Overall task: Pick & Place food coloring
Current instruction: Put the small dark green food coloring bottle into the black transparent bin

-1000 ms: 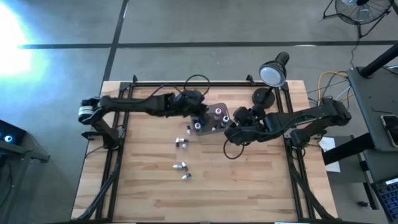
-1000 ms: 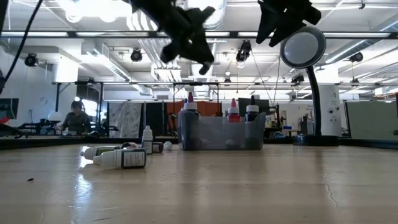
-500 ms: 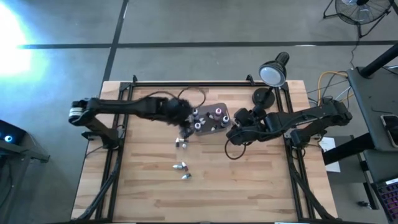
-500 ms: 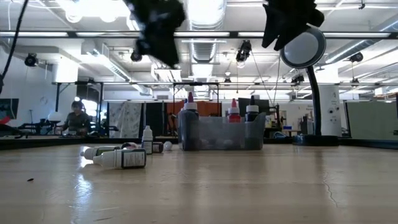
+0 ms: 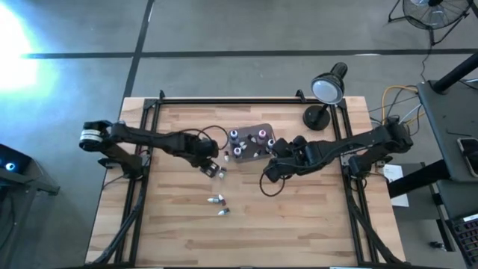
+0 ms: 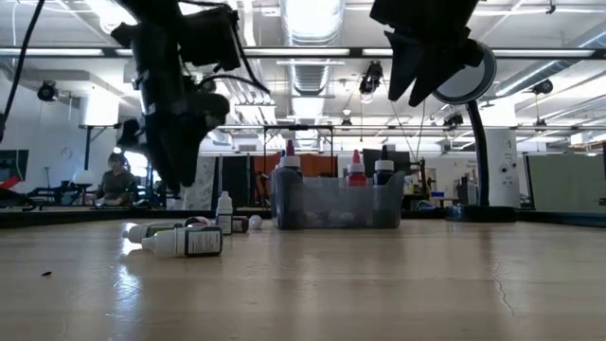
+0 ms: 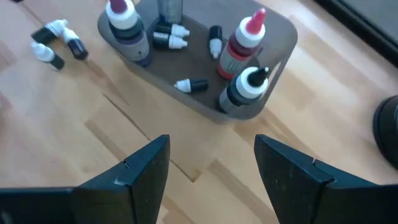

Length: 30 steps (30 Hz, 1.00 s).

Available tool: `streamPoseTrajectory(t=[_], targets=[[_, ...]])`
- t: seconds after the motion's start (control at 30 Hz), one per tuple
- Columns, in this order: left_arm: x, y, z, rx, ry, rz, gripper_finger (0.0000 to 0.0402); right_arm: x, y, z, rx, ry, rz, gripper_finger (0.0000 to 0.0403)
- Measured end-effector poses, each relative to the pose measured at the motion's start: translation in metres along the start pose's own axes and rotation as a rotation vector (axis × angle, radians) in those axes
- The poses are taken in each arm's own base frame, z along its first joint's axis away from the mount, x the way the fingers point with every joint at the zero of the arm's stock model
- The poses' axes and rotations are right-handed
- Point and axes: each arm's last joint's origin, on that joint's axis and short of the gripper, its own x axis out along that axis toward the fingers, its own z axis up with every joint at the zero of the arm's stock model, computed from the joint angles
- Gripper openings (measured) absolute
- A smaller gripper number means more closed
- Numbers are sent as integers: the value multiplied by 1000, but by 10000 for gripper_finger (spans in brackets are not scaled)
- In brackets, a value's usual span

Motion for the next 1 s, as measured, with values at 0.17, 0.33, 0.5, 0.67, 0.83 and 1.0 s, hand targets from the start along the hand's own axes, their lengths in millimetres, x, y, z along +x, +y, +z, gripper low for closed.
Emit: streamPoseTrajectory(t=[0.17,0.33,0.5,0.67,0.83,1.0], targets=[[15,1,-3,-154,-36,-104,133,5,4,-1,10,7,-4,228],[23,6,-5,-193,-70,-59,133,7,5,-1,21,7,-4,228],[27,7,-2,-235,-101,-83,133,7,5,-1,25,4,-4,228],[35,2,-2,-246,-79,-114,133,7,6,-1,27,3,-2,228],[45,1,-4,-238,-49,-82,133,7,6,-1,40,3,-2,228],[50,1,-6,-215,-31,-67,133,7,6,-1,44,2,-2,228]])
